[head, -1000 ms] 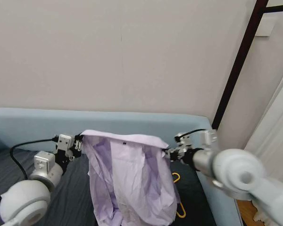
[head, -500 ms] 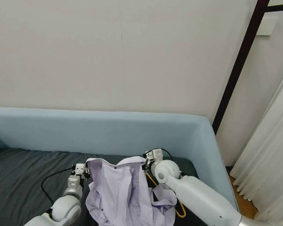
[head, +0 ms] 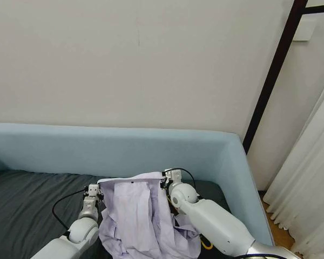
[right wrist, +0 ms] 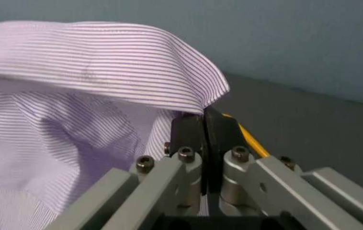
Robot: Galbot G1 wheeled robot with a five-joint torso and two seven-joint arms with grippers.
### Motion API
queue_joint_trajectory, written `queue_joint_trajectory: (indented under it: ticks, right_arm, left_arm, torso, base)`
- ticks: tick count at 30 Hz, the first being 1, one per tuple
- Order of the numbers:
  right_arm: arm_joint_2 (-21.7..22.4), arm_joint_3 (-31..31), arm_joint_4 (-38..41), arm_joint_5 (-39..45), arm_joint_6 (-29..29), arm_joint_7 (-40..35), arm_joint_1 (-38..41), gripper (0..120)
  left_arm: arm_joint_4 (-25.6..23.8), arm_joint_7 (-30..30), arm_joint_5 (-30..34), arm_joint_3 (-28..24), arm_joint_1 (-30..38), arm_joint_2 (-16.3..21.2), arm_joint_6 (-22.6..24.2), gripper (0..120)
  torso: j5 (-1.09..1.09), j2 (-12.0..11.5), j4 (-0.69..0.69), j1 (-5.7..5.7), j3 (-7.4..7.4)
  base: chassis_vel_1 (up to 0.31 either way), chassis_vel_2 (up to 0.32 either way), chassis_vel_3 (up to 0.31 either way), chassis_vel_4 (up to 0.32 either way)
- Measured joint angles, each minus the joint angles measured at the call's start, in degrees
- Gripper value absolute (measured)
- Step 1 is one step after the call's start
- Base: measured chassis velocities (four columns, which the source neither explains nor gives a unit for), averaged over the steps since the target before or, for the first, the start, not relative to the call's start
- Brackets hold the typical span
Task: Pick up the clothes from the sofa and hang them on the clothes hanger.
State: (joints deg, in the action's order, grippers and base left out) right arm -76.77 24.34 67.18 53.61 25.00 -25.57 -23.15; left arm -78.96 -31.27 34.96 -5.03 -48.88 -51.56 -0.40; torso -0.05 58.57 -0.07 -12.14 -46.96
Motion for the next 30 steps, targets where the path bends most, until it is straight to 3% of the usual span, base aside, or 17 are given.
queue_joint_trajectory:
  ticks: [4, 6, 10, 15, 17, 26, 30]
  right_arm:
    - [2.3, 1.7, 2.1, -0.9, 3.0, 0.1, -1.1, 20]
    - [3.1, 2.1, 2.3, -1.8, 3.7, 0.3, -1.4, 24]
    - [5.4, 2.3, 2.9, -3.5, 6.9, 0.5, -1.7, 42]
    - [8.2, 2.2, 4.9, -3.7, 8.5, 0.9, -2.0, 57]
    - [10.3, 0.3, 6.1, -3.2, 9.2, 1.1, -2.8, 69]
    - [14.5, -6.8, 3.5, -1.8, 10.5, 4.5, -6.8, 98]
    - [14.6, -8.1, 2.7, -1.1, 11.8, 5.4, -8.4, 100]
  left_arm:
    - [-0.2, 0.0, 0.1, -0.2, -0.7, 0.0, 0.2, 0]
    - [-0.3, 0.0, 0.1, -0.2, -0.7, -0.1, 0.3, 0]
    - [-0.3, -0.1, 0.4, -0.4, -0.7, -0.2, 0.7, 0]
    - [-0.3, -0.2, 0.4, -0.5, -0.7, -0.1, 0.8, 0]
    - [-0.5, -0.1, 0.4, -0.4, -0.9, 0.1, 0.8, 0]
    - [-2.3, 0.1, -0.3, -0.3, -2.5, 0.7, 0.3, 0]
    - [-3.1, 0.2, -0.4, -0.3, -2.9, 1.2, 0.2, 0]
  torso:
    - [0.01, 0.0, -0.01, 0.0, 0.0]
    - [0.01, 0.0, -0.01, 0.0, 0.0]
    - [0.01, 0.0, -0.02, 0.0, 0.0]
    - [0.01, 0.0, 0.0, 0.0, 0.0]
    - [0.01, 0.0, 0.0, 0.0, 0.0]
    - [0.0, 0.0, -0.02, 0.0, 0.0]
    - [0.01, 0.0, 0.0, 0.0, 0.0]
  base:
    - [0.0, 0.0, 0.0, 0.0]
    - [0.0, 0.0, 0.0, 0.0]
    - [0.0, 0.0, 0.0, 0.0]
    - [0.0, 0.0, 0.0, 0.0]
    - [0.0, 0.0, 0.0, 0.0]
    - [0.0, 0.0, 0.0, 0.0]
    - [0.0, 0.0, 0.0, 0.0]
